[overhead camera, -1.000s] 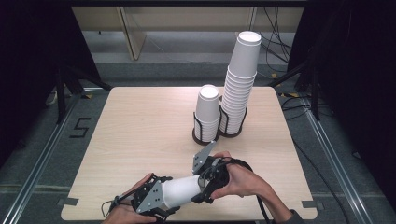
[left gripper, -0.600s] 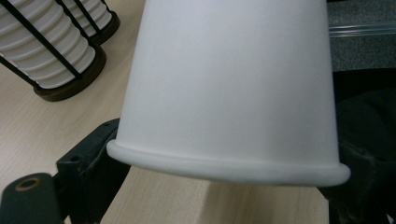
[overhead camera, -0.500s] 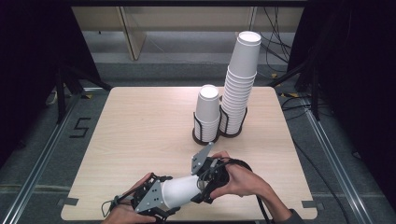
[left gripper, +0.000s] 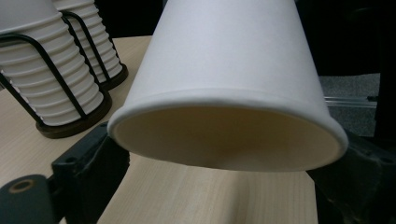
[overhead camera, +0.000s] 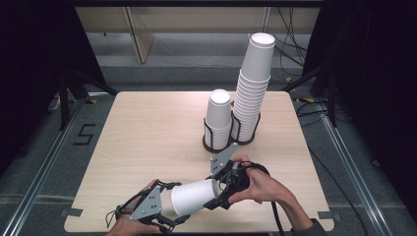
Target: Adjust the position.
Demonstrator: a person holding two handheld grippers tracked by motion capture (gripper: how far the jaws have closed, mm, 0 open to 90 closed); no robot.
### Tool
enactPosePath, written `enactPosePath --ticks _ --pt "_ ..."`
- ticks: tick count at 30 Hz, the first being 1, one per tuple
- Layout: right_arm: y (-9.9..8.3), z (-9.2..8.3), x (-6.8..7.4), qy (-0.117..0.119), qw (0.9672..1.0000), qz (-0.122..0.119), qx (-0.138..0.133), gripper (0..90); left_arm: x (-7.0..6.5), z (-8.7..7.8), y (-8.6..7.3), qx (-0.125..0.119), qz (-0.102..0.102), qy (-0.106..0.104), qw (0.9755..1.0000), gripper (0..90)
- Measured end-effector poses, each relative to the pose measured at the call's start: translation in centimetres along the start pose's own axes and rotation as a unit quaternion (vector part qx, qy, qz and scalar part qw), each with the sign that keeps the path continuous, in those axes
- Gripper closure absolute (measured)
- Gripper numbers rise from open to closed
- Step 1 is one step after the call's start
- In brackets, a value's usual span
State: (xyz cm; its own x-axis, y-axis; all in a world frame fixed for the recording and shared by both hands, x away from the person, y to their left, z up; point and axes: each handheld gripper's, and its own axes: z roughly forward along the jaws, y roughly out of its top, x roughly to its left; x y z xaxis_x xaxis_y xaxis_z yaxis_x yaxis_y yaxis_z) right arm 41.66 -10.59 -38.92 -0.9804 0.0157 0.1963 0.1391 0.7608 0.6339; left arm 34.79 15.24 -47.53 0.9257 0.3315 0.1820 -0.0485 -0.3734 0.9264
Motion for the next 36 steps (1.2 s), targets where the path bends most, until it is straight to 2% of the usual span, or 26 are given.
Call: enactPosePath --ticks 3,5,6,8,11,12,13,14,16,20,21,22,24,25,26,27,28,29,31,35,36 --pt "0.1 0.1 0.3 -0.008 0.9998 0.004 0.016 22.9 -0.1 -0.1 0.1 0.006 0.004 0.001 1.0000 11.2" --pt "0.2 0.2 0.4 -0.018 0.9995 -0.013 0.023 19.7 -0.1 -0.2 0.2 0.014 0.011 0.008 0.9998 11.8" --pt "0.3 0.2 0.5 -0.032 0.9989 -0.018 0.029 18.4 0.0 -0.3 0.2 0.017 0.011 0.007 0.9998 11.9" --pt "0.5 0.1 0.7 -0.044 0.9980 -0.024 0.039 18.3 0.1 -0.3 0.2 0.013 0.010 0.012 0.9998 12.3" --pt "0.8 0.1 1.1 -0.062 0.9962 -0.038 0.047 17.2 0.1 -0.3 0.3 0.029 0.009 0.013 0.9995 12.3" --pt "0.9 0.2 1.2 -0.058 0.9958 -0.043 0.056 18.0 0.1 -0.4 0.4 0.037 0.013 0.010 0.9992 12.3" --pt "0.9 0.5 1.2 -0.064 0.9942 -0.060 0.062 18.6 0.0 -0.3 0.4 0.041 0.016 0.007 0.9990 12.3" --pt "1.0 0.6 1.4 -0.078 0.9918 -0.067 0.075 18.3 -0.1 -0.2 0.4 0.041 0.014 0.004 0.9991 12.3" --pt "1.2 0.9 1.9 -0.087 0.9895 -0.074 0.089 18.9 -0.3 -0.1 0.5 0.055 0.019 -0.001 0.9983 12.3" --pt "1.6 1.7 2.4 -0.090 0.9833 -0.103 0.120 20.2 -0.8 0.4 0.5 0.073 0.024 -0.012 0.9970 12.5" --pt "1.6 2.0 2.6 -0.090 0.9815 -0.107 0.130 20.1 -0.8 0.5 0.4 0.069 0.024 -0.013 0.9972 12.5" --pt "1.6 2.1 2.8 -0.095 0.9807 -0.097 0.140 19.9 -0.8 0.5 0.5 0.073 0.029 -0.014 0.9968 12.5" --pt "1.6 2.5 2.9 -0.096 0.9777 -0.101 0.157 20.4 -0.8 0.5 0.5 0.075 0.030 -0.018 0.9966 12.4" --pt "1.6 2.7 2.8 -0.092 0.9769 -0.111 0.158 20.2 -0.9 0.4 0.5 0.080 0.030 -0.018 0.9962 12.5" --pt "1.6 2.8 3.0 -0.098 0.9758 -0.101 0.167 20.1 -0.9 0.5 0.5 0.078 0.028 -0.020 0.9964 12.5" --pt "1.6 3.0 2.8 -0.094 0.9741 -0.119 0.168 20.2 -0.9 0.4 0.5 0.079 0.028 -0.019 0.9963 12.5" --pt "1.6 3.1 2.9 -0.096 0.9741 -0.111 0.172 20.2 -0.9 0.5 0.5 0.077 0.027 -0.018 0.9965 12.4" --pt "1.6 3.3 2.8 -0.095 0.9732 -0.120 0.172 20.5 -0.9 0.4 0.6 0.082 0.031 -0.020 0.9959 12.4" --pt "1.5 3.4 3.0 -0.102 0.9722 -0.105 0.183 21.6 -0.9 0.5 0.5 0.076 0.027 -0.021 0.9965 12.3" --pt "1.5 3.9 2.8 -0.108 0.9690 -0.110 0.193 23.2 -0.9 0.5 0.6 0.084 0.032 -0.022 0.9957 12.2" --pt "1.5 4.0 2.6 -0.099 0.9684 -0.130 0.188 23.5 -0.9 0.5 0.5 0.083 0.030 -0.019 0.9959 12.0"
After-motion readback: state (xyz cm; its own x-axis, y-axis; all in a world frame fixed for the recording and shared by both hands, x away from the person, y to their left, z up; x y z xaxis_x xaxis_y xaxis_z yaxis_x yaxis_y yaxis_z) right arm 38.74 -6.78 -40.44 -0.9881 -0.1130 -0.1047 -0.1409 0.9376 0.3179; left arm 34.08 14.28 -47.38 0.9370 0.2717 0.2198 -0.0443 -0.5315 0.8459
